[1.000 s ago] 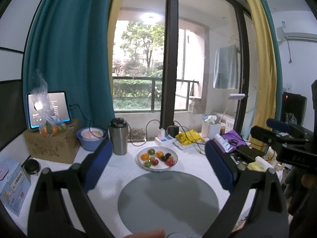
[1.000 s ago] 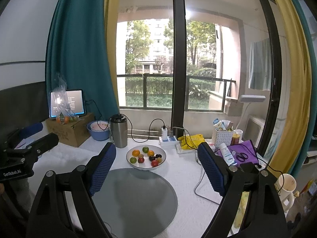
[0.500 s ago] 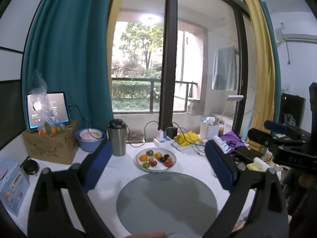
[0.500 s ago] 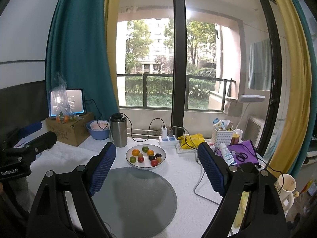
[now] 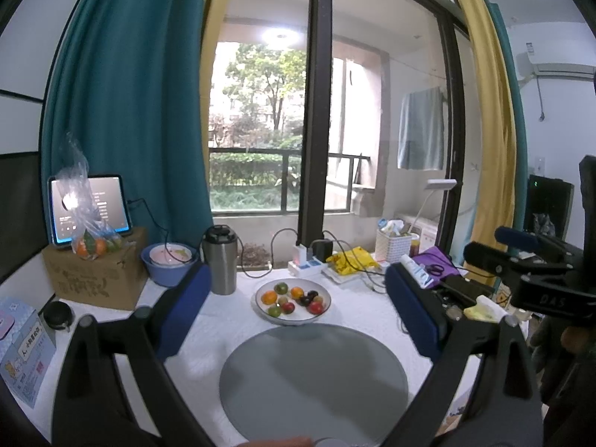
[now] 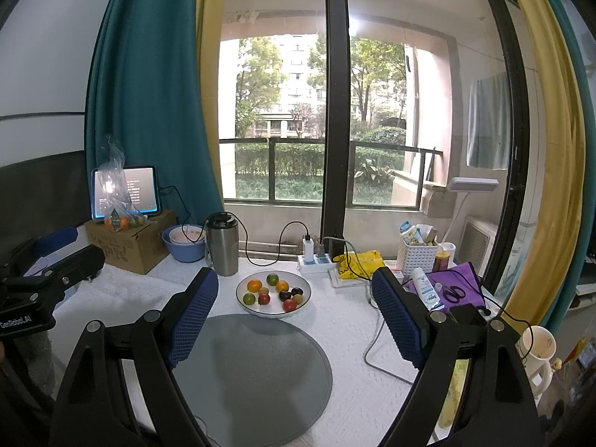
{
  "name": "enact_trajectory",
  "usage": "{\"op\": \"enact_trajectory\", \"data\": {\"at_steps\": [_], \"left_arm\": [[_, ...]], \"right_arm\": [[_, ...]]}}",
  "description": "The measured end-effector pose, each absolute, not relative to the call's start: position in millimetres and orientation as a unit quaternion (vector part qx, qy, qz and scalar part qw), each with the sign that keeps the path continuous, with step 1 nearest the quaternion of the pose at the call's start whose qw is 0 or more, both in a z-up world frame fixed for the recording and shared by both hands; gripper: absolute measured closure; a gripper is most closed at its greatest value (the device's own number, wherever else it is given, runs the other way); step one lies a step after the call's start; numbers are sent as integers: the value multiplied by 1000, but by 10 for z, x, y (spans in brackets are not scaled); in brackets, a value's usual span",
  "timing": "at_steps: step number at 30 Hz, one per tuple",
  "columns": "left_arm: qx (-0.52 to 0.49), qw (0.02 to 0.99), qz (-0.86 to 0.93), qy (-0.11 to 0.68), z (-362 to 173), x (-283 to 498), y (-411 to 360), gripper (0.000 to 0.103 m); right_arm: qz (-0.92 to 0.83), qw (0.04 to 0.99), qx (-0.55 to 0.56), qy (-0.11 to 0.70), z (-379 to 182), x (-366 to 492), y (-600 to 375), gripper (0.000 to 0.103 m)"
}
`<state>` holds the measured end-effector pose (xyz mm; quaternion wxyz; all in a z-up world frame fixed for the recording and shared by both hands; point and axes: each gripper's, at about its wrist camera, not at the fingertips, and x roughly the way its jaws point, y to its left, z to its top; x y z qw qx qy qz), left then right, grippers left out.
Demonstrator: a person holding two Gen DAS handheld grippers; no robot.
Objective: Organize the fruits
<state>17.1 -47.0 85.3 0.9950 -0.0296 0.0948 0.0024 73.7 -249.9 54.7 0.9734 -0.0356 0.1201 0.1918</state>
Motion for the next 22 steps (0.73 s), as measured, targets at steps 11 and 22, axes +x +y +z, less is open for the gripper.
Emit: {"op": "enact_trajectory", "data": {"at_steps": [11,22], "left_arm": [[-30,995,2,94,856,165,-473,8],[-26,995,-6,99,873,158,-540,8]], "right_arm": [[192,973,-36,120,548,739,-2497,16],[188,974,-34,122,520,758,-2571,16]]}}
